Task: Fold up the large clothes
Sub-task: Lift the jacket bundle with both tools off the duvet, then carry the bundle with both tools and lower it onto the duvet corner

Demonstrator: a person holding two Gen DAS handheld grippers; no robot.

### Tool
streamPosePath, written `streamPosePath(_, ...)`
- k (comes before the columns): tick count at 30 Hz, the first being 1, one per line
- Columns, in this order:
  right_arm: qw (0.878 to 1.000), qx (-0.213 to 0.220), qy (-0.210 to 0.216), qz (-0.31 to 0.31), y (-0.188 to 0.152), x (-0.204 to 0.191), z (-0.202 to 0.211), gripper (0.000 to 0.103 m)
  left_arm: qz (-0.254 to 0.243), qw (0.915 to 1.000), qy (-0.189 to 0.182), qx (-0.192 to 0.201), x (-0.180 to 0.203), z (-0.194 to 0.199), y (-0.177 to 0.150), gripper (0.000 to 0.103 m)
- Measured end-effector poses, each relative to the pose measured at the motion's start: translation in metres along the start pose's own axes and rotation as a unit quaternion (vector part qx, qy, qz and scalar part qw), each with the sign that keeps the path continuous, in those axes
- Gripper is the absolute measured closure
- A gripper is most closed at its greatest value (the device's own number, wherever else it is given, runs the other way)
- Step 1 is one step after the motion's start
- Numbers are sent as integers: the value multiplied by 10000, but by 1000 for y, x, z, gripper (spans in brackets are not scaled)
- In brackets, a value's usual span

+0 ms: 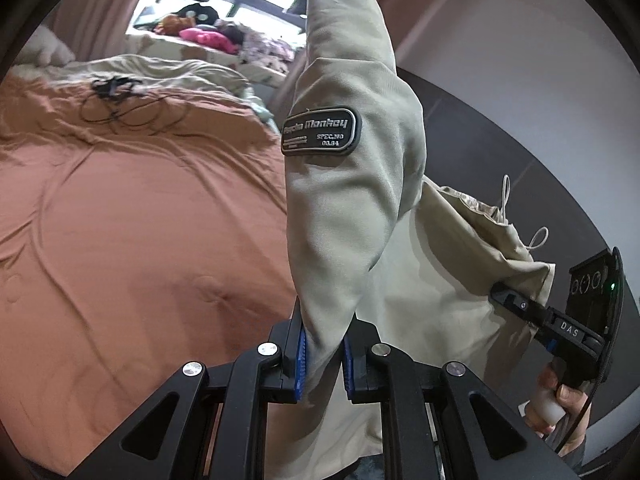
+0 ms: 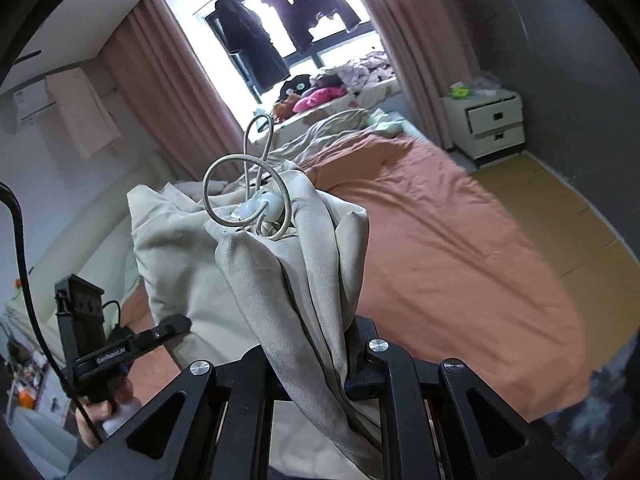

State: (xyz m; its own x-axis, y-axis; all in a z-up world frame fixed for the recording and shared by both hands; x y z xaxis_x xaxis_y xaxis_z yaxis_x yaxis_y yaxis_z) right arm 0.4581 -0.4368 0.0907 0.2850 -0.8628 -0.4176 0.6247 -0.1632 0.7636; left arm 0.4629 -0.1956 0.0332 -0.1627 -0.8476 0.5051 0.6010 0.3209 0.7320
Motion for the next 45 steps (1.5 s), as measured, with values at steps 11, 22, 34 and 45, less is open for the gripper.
streamPosePath(11,9983,288,-500,-21,32,68,55,92,-340,9982,-379,-328,81,-57,-7,89)
streamPosePath(22,9931,166,-1106,-354,35,157,31,92,-246,9931,-479,-1044,98,-162,-29,89)
streamPosePath(34,9825,-513,-1643,-717,33,268,-82,92,-244,9853,-335,-1660,52,-282,-25,89)
streamPosePath(45,9519,-991,-2553,-1374,-12,347,-147,32,-355,9663,243,-2538,-20,-348,-84,63)
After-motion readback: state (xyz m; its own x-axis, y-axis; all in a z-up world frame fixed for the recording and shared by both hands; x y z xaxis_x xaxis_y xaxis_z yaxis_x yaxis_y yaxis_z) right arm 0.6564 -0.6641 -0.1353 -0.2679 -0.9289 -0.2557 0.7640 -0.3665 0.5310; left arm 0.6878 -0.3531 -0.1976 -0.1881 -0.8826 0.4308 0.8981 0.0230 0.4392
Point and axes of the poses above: each gripper's, at about its wrist camera, not at the fingertips, and z roughly against the way its jaws point, x to its right, y to its top, the point moved 5 cm from there along -z, roughly the way its jaws point, and after that the axes turned 7 degrees about x, right-handed, at the moved point
